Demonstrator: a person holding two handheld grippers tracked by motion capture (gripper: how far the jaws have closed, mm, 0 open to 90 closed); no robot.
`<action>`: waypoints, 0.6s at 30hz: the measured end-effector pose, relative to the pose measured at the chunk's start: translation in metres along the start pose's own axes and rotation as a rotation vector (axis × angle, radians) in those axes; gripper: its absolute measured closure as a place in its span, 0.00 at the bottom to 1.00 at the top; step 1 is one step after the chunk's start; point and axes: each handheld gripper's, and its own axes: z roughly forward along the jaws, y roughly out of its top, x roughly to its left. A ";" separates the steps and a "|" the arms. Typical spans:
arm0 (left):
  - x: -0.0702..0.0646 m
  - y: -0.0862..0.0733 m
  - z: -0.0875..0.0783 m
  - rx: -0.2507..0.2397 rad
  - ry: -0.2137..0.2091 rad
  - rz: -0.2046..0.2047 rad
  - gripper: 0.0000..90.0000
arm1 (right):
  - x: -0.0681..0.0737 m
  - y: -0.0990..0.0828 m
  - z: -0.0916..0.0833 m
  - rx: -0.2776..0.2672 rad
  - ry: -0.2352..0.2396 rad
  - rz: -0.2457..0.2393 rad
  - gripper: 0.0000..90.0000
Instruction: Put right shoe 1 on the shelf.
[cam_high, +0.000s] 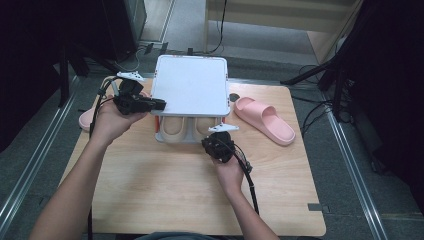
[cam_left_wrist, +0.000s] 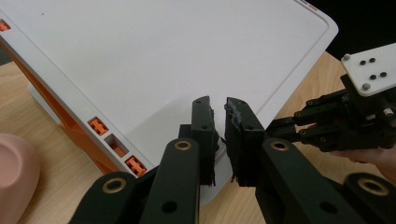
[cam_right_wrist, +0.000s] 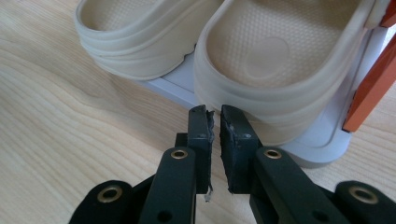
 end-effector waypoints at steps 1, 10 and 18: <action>0.001 0.000 0.000 0.000 -0.002 0.000 0.91 | 0.000 0.000 -0.003 -0.008 0.011 0.006 0.93; 0.002 0.001 0.000 0.000 -0.025 -0.029 0.84 | 0.000 -0.007 -0.043 0.027 0.158 -0.012 0.71; 0.002 0.002 -0.011 -0.005 -0.009 -0.064 0.58 | -0.004 -0.024 -0.073 0.023 0.252 -0.072 0.48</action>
